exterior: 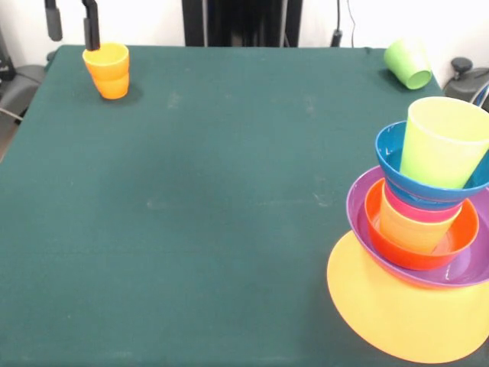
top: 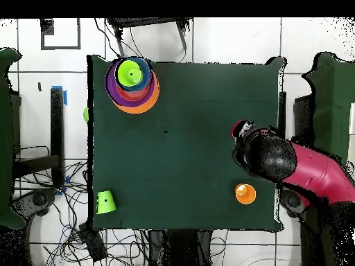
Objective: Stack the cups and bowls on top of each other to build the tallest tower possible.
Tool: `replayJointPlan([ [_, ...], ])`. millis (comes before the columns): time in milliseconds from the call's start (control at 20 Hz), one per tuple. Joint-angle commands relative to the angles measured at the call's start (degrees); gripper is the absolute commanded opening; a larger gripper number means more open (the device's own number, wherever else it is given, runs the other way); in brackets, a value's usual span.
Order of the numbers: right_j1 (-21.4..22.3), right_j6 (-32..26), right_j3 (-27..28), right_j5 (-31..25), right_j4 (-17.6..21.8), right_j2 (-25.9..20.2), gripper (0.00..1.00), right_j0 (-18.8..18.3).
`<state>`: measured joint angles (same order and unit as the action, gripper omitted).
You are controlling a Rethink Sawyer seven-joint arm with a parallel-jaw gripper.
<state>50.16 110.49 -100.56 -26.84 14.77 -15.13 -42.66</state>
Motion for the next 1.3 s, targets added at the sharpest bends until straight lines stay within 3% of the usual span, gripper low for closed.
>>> replayJointPlan([
  [50,-3.77,-6.76,-10.26,5.43,7.97,-6.55,1.0,0.16],
  [250,-4.47,-5.61,-10.63,6.14,9.77,-6.44,1.0,-0.18],
  [500,-2.22,-3.37,-10.84,3.9,10.72,-3.63,1.0,0.8],
  [750,-2.22,-4.08,-8.73,3.1,12.93,-3.05,1.0,0.97],
  [1000,-2.37,-1.56,-6.13,3.64,15.98,0.73,1.0,3.42],
  [1300,-3.7,-1.05,-7.33,4.64,15.69,0.13,1.0,2.2],
])
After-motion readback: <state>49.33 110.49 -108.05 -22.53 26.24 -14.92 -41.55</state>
